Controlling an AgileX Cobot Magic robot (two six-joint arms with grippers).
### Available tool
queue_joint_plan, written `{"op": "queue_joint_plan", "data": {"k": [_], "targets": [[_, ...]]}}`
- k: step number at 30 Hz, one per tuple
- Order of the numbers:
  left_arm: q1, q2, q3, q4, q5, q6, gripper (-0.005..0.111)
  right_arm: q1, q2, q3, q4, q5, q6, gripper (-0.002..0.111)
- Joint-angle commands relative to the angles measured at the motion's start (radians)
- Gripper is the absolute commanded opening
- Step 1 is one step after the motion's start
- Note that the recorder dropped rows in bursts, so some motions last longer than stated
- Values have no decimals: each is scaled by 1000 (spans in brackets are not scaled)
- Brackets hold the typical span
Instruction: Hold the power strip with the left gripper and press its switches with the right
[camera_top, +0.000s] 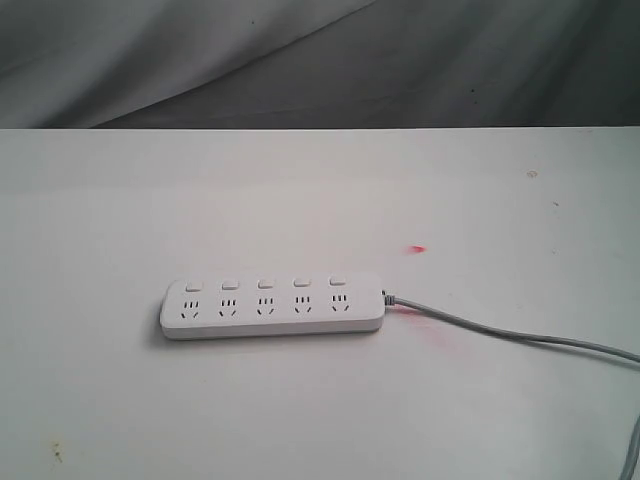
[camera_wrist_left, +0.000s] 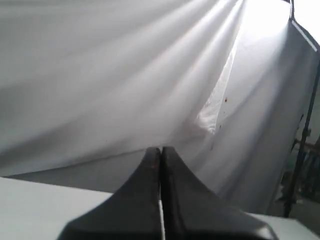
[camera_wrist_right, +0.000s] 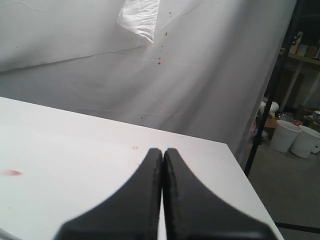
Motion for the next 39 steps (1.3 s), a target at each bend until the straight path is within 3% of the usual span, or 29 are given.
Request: {"op": "queue_joint_plan", "data": {"k": [1, 5, 13, 24, 31, 34, 39], "targets": [[-43, 79, -189, 44, 383, 179, 0, -7, -3, 4, 5, 0, 1, 0], [-155, 224, -322, -61, 434, 430, 0, -7, -3, 4, 5, 0, 1, 0], [-273, 450, -434, -51, 570, 618, 0, -7, -3, 4, 5, 0, 1, 0], [-273, 696, -502, -115, 538, 649, 0, -7, -3, 4, 5, 0, 1, 0], [-273, 851, -587, -160, 587, 686, 0, -7, -3, 4, 5, 0, 1, 0], [-256, 916, -638, -200, 616, 788, 0, -7, -3, 4, 5, 0, 1, 0], [-215, 998, -674, -456, 641, 1070, 0, -7, -3, 4, 5, 0, 1, 0]]}}
